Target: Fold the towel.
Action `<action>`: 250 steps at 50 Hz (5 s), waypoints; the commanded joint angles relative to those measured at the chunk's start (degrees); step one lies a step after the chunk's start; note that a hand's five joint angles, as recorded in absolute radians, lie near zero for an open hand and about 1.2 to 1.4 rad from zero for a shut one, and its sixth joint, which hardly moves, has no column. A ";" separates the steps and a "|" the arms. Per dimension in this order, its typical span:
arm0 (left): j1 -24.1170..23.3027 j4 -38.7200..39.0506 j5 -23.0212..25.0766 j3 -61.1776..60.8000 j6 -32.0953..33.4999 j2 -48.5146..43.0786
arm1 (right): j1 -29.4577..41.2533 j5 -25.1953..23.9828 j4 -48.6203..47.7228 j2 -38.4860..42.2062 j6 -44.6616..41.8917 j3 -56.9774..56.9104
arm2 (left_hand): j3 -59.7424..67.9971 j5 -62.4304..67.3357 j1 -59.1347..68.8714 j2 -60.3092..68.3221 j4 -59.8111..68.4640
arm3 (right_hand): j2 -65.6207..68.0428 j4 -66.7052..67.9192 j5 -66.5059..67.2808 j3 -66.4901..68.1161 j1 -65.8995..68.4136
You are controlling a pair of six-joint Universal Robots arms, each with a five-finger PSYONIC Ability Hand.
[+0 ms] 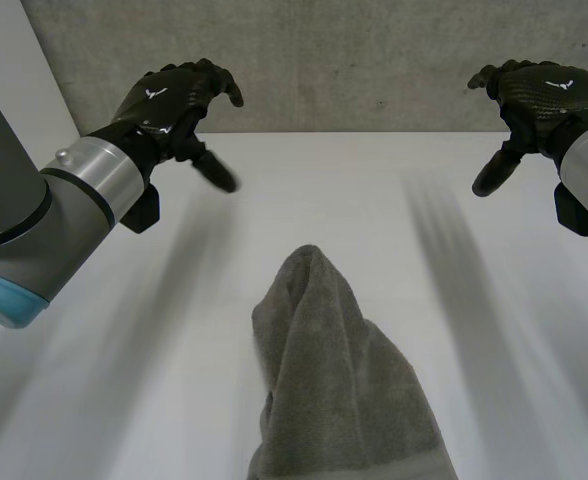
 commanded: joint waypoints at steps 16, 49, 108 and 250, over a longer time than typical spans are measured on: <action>0.47 -0.04 -0.09 0.11 0.06 -0.05 | -0.35 0.50 0.00 0.34 0.01 0.01 | -4.85 -1.91 -4.76 -3.99 -4.72 | -3.43 -4.33 -3.02 -3.48 -2.24; -8.40 0.66 1.23 -1.47 9.99 -21.31 | 0.62 -4.76 4.74 2.01 -1.14 0.53 | -4.51 -1.57 -4.42 -3.66 -4.38 | -3.43 -4.33 -3.02 -3.48 -2.24; -2.69 3.39 4.49 21.03 9.72 -7.52 | 7.56 -18.92 13.62 25.92 -8.78 -59.85 | 63.42 66.37 63.52 64.28 63.55 | 66.57 65.67 66.98 66.52 67.76; 5.13 -13.41 7.56 36.66 13.52 -18.79 | 9.84 -5.56 7.21 32.34 -23.73 -55.54 | 63.42 66.37 63.52 64.28 63.55 | 66.57 65.67 66.98 66.52 67.76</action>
